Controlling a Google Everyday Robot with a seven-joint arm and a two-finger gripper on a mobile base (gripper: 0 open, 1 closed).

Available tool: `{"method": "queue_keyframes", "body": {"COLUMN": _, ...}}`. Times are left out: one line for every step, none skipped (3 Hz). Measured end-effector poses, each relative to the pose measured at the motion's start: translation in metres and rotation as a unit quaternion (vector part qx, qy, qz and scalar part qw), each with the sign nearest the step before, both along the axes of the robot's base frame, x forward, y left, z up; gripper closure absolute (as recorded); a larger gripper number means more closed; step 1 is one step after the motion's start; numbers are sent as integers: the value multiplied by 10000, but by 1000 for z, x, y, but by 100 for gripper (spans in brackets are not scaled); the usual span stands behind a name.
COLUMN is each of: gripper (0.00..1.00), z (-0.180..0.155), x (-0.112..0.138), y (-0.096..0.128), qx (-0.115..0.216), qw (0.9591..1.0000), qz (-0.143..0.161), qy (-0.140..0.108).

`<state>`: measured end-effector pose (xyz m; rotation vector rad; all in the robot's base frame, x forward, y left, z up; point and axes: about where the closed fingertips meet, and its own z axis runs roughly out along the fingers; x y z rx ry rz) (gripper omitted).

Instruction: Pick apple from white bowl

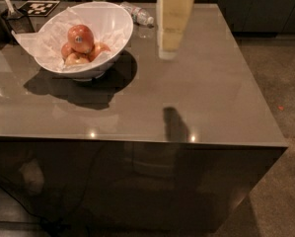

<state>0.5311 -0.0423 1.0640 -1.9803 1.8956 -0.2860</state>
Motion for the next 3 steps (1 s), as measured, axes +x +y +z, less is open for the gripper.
{"method": "queue_keyframes", "body": {"gripper": 0, "z": 12, "x": 6, "y": 21, "qx": 151, "qw": 9995, "qz": 171, "qy": -210}}
{"method": "queue_keyframes", "body": {"gripper": 0, "z": 16, "x": 13, "y": 31, "qx": 261, "qw": 9987, "qz": 293, "qy": -324}}
{"method": "queue_keyframes", "body": {"gripper": 0, "z": 15, "x": 47, "y": 54, "qx": 210, "qw": 9983, "qz": 457, "qy": -278}}
